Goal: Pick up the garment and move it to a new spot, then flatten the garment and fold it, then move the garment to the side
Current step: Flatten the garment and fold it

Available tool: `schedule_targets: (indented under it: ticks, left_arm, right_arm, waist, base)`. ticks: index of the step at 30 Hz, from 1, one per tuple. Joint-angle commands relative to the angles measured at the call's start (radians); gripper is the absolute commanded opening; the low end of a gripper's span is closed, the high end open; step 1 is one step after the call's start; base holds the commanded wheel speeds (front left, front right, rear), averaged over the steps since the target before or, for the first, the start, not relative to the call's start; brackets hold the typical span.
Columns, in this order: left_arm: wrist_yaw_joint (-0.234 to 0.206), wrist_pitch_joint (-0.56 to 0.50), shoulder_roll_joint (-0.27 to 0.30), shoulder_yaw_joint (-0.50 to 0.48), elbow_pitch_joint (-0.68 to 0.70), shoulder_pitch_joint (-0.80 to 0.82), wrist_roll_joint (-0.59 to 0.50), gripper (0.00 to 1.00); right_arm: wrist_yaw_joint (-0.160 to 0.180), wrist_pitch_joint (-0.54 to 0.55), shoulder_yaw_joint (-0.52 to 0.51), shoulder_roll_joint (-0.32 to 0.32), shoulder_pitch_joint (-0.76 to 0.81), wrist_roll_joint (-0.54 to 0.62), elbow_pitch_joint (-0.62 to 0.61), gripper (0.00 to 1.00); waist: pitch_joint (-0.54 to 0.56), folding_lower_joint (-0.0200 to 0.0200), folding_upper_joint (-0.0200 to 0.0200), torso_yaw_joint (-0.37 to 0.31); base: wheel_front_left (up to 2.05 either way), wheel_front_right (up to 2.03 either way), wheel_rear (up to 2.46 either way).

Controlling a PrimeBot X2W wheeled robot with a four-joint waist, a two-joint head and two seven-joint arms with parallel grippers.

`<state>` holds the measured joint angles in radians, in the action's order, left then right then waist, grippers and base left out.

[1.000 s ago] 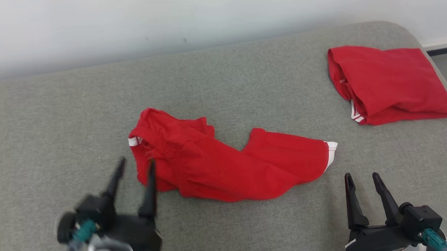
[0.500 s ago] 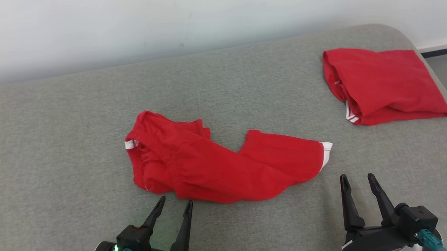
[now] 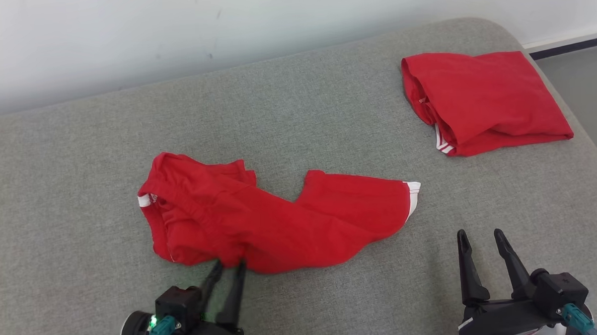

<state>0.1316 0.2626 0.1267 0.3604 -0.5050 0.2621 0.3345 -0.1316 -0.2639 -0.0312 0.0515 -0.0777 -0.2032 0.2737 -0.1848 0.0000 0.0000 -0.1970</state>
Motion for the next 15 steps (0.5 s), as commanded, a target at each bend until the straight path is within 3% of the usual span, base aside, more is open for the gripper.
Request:
schedule_targets:
  ticks: [1, 8, 15]
  left_arm:
    - [-0.002, 0.003, 0.002, 0.009, -0.005, 0.010, 0.004, 0.00]
    - [-0.002, 0.003, 0.008, 0.023, 0.053, 0.000, 0.010, 0.00]
    - [-0.002, 0.003, 0.077, 0.043, 0.179, -0.042, 0.003, 0.00]
  right_arm:
    - [0.002, 0.000, -0.003, -0.002, 0.005, -0.012, -0.002, 1.00]
    - [0.003, 0.000, -0.014, -0.002, 0.023, -0.013, -0.004, 1.00]
    - [0.003, 0.000, -0.019, -0.001, 0.043, -0.023, -0.005, 1.00]
  waist:
    - [0.003, 0.0000, 0.0000, 0.005]
    - [0.027, 0.0000, 0.0000, 0.051]
    - [0.045, 0.0000, 0.0000, 0.135]
  base:
    - [0.00, 0.00, 0.00]
    - [0.00, 0.00, 0.00]
    - [0.00, 0.00, 0.00]
